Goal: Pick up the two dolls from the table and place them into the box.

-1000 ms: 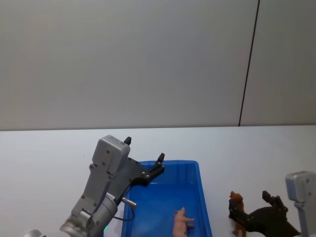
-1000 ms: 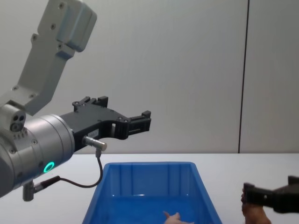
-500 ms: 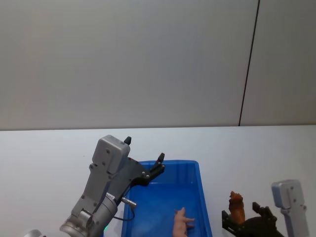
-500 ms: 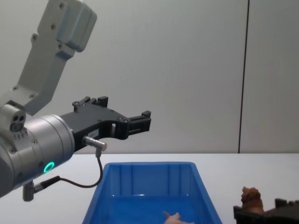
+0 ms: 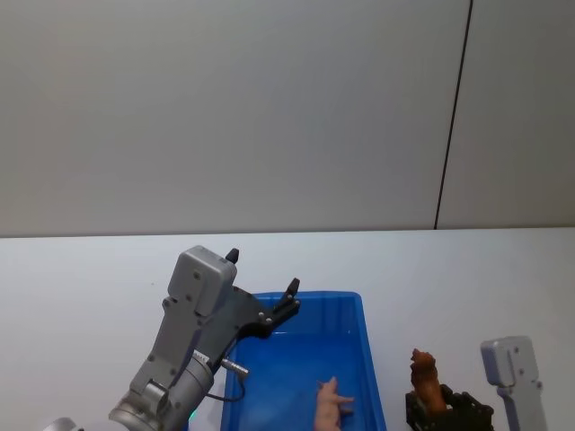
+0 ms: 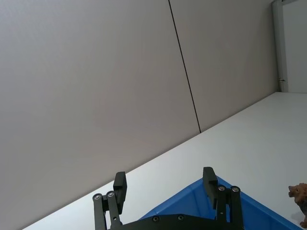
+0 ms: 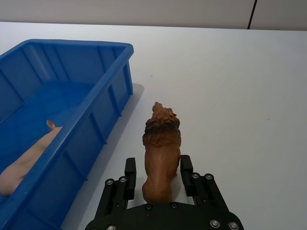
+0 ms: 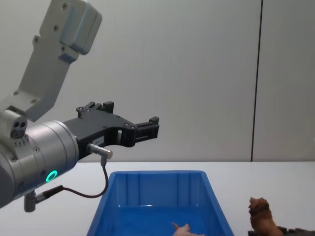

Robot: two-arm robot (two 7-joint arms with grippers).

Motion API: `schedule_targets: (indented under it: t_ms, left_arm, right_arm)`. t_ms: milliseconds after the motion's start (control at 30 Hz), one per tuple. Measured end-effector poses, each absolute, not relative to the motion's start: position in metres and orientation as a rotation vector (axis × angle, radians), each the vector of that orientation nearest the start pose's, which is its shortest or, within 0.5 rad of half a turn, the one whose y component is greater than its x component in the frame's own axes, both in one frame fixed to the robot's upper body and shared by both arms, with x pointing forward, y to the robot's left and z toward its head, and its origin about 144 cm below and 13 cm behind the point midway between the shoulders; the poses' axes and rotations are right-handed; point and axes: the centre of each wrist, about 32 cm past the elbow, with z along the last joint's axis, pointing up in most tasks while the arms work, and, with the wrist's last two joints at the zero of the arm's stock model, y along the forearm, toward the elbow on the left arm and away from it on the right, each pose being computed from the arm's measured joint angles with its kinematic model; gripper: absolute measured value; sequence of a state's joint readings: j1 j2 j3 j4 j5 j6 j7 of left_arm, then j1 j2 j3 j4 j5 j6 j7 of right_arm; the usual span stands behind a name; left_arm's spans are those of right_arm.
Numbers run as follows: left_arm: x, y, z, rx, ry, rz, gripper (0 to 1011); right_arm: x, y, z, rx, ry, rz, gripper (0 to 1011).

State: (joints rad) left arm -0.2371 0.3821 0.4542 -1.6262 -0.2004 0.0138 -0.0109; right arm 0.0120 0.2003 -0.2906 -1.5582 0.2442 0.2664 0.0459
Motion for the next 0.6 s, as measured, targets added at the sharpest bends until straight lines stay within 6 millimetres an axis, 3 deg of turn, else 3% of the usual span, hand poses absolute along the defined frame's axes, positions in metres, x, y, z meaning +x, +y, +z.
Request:
schedule_targets:
  t_ms: [267,600]
  left_arm:
    - [0.492,0.198,1.204,0.061,-0.268,1.124,1001]
    - [0.492,0.198,1.204,0.061,-0.268,1.124,1002]
  right_arm:
    - [0.447,-0.194,1.127,-0.232,0.256,-1.247,357]
    - [0.444,-0.196,1.136,-0.197,0.176,-1.268,345]
